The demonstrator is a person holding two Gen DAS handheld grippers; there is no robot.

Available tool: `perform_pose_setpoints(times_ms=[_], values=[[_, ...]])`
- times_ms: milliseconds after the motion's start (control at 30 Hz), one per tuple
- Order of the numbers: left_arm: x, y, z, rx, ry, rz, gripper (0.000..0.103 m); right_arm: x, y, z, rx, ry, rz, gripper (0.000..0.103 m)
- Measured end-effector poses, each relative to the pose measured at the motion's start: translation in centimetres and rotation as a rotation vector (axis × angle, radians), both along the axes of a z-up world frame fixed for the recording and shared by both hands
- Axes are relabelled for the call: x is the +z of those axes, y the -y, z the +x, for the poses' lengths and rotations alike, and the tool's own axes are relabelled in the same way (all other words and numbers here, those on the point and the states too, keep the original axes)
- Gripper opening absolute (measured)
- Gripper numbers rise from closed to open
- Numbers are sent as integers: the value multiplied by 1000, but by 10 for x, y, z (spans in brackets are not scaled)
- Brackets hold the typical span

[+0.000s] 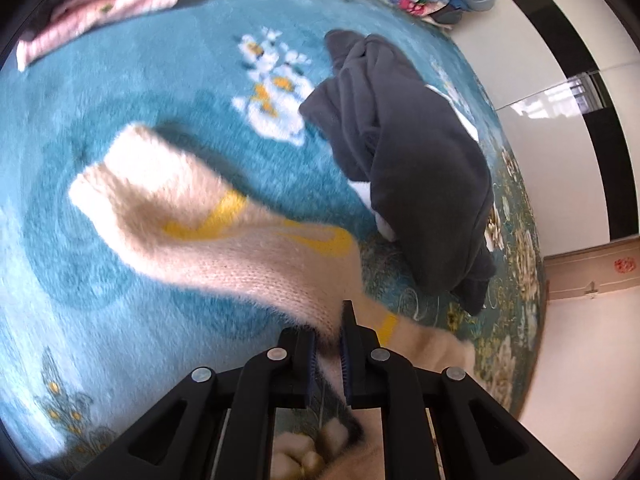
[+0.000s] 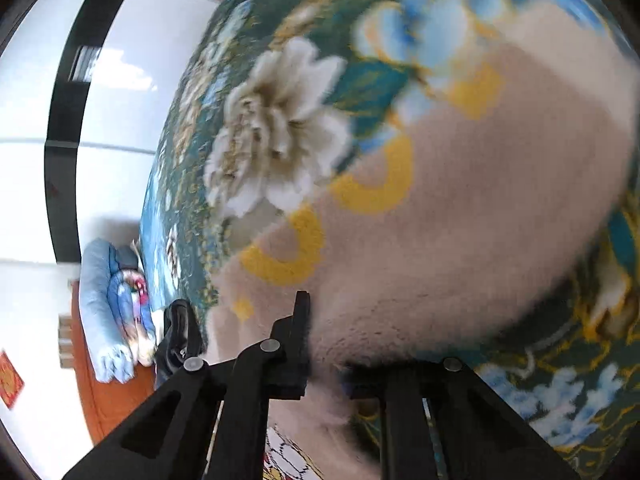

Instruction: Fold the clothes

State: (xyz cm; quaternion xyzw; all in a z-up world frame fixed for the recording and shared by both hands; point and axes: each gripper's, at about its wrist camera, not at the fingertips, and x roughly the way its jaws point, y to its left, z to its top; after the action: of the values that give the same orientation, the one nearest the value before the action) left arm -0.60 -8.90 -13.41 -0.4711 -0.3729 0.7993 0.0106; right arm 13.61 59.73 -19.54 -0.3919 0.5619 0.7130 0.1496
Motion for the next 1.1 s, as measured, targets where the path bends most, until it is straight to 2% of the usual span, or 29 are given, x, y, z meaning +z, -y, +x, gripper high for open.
perform_pose_setpoints(times_ms=[100,167,267,367,433,500,600,700,800,900,1000,1067,1100], values=[[12,-3,0,-6,-69,-33,11,28,-4,-26,69,-38,58,10],[19,-4,0,-10,-106,-54,11,56,-4,-39,108,-127,114,10],[17,1,-3,-13,-91,-66,11,99,-4,-59,166,-262,198,9],[12,5,-7,-13,-59,-76,11,107,-4,-66,182,-272,244,9],[-9,6,-12,-2,53,-70,11,88,0,-71,201,-204,241,9],[-23,9,-13,18,113,-51,11,64,2,-71,207,-115,237,9],[-37,15,-11,53,165,4,14,32,-3,-61,153,-40,188,10],[-48,26,-10,106,190,92,16,18,-11,-54,129,-27,144,11],[-55,42,-4,205,202,159,40,16,-12,-52,145,-17,146,15],[-61,59,4,310,209,223,47,21,-8,-46,157,4,178,29],[-63,76,16,433,200,252,45,30,-5,-37,191,3,192,32],[-58,83,22,479,179,233,43,34,-1,-30,222,2,206,34],[-55,84,22,485,164,211,31,36,0,-27,233,4,211,35]])
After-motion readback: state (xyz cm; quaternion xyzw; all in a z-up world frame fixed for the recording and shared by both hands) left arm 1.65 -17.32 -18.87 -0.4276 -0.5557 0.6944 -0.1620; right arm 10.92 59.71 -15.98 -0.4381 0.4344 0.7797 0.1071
